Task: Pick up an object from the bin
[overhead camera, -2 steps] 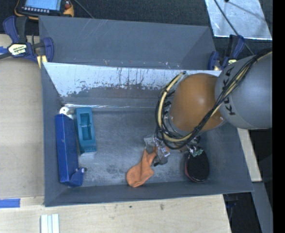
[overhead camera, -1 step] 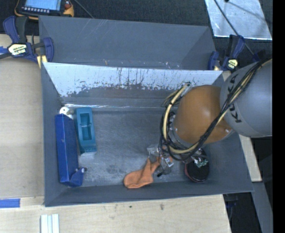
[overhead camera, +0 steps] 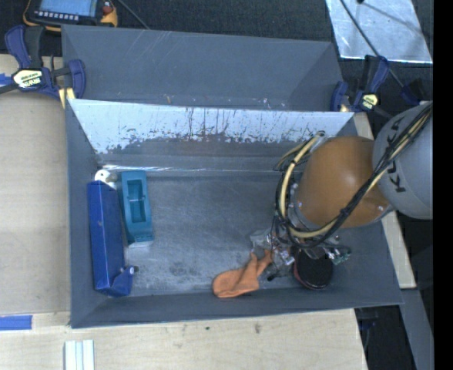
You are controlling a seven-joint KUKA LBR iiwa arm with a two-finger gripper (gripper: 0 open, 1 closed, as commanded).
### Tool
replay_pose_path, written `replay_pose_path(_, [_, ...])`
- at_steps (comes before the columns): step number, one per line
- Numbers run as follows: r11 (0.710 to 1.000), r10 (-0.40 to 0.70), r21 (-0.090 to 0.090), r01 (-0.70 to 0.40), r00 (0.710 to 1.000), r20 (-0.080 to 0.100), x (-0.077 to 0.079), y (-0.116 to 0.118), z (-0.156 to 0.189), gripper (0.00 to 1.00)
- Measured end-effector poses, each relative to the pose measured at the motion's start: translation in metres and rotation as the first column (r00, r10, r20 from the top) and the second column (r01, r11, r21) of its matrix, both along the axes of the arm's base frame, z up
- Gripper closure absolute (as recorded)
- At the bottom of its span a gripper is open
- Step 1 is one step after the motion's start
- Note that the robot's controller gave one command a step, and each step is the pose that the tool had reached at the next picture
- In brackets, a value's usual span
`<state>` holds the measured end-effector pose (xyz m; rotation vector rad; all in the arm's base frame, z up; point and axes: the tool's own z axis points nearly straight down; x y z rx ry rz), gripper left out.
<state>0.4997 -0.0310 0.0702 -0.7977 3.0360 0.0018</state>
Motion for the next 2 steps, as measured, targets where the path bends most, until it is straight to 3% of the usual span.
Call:
replay_pose_path(1, [1.0,-0.014,-0.003,0.014,1.0,0.0,0.0172,-0.0115,0.0002,1.0])
replay_pose_path(2, [1.0,-0.007,-0.001,0.007,1.0,0.002,0.0173,-0.0074,0.0004,1.0])
